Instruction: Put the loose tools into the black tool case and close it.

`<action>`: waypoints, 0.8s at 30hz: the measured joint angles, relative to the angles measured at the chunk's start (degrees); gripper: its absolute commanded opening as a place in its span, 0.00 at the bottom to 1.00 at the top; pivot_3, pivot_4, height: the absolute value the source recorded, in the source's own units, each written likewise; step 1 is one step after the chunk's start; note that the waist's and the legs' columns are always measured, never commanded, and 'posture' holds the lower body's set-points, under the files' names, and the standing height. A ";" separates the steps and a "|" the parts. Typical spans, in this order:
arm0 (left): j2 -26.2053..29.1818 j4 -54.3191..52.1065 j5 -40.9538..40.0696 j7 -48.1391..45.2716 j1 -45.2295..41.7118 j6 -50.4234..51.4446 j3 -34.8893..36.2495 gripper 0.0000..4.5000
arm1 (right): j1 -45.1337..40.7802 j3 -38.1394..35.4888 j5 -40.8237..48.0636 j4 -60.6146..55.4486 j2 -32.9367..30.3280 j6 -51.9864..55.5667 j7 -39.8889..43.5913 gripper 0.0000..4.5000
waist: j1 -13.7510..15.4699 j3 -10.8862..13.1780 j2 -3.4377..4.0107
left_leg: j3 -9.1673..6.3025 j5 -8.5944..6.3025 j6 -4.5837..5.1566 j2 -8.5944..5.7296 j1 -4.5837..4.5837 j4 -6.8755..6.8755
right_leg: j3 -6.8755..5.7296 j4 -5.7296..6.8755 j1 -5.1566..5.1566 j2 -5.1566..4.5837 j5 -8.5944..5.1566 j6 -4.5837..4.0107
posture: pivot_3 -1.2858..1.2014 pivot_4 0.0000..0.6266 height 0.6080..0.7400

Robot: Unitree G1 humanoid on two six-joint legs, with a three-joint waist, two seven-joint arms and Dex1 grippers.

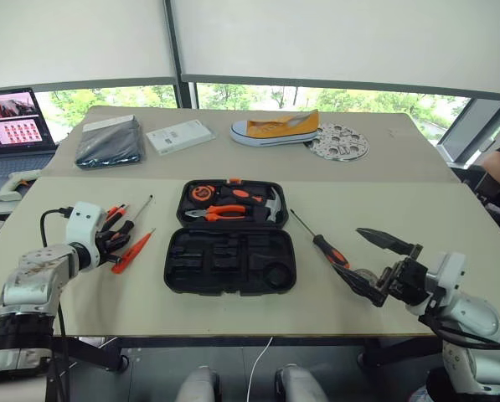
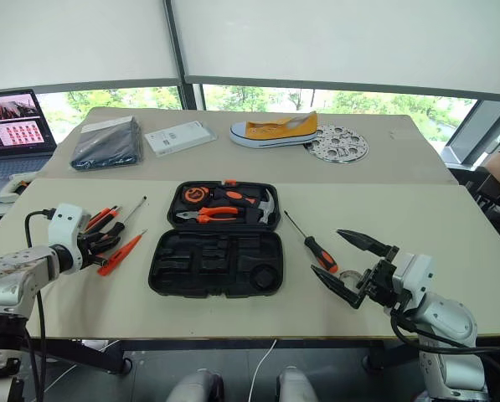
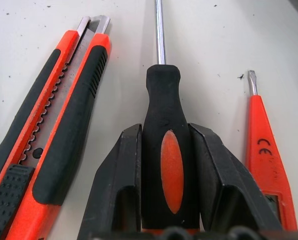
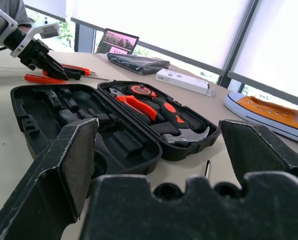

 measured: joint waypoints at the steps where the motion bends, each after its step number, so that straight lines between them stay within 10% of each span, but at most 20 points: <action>1: -0.42 0.15 -0.38 -0.73 0.32 -2.14 0.91 0.20 | -0.06 0.10 0.08 -0.12 0.00 0.09 0.07 1.00 | 0.01 0.01 -0.01 | 0.00 0.00 0.00 0.01 -0.01 0.00 | 0.00 -0.01 -0.01 0.00 0.01 -0.01 | 0.52 0.24 1.00; 11: 0.11 -9.76 -7.04 -28.05 -2.23 -21.29 -1.68 0.20 | -1.68 -1.06 2.09 -1.59 -3.54 2.95 0.78 1.00 | 1.19 0.02 -0.03 | 0.06 0.01 0.01 -0.14 -0.08 0.05 | 0.00 -0.09 0.04 -0.19 0.06 0.08 | 0.52 0.24 1.00; 24: -2.42 9.76 14.34 -39.21 -19.07 -42.78 -24.12 0.20 | -7.53 -1.58 4.42 -2.00 -8.19 10.48 1.76 1.00 | 0.77 0.02 -0.04 | 0.02 0.01 0.04 0.12 -0.19 0.06 | 0.19 -0.13 -0.05 0.37 0.05 0.01 | 0.52 0.24 1.00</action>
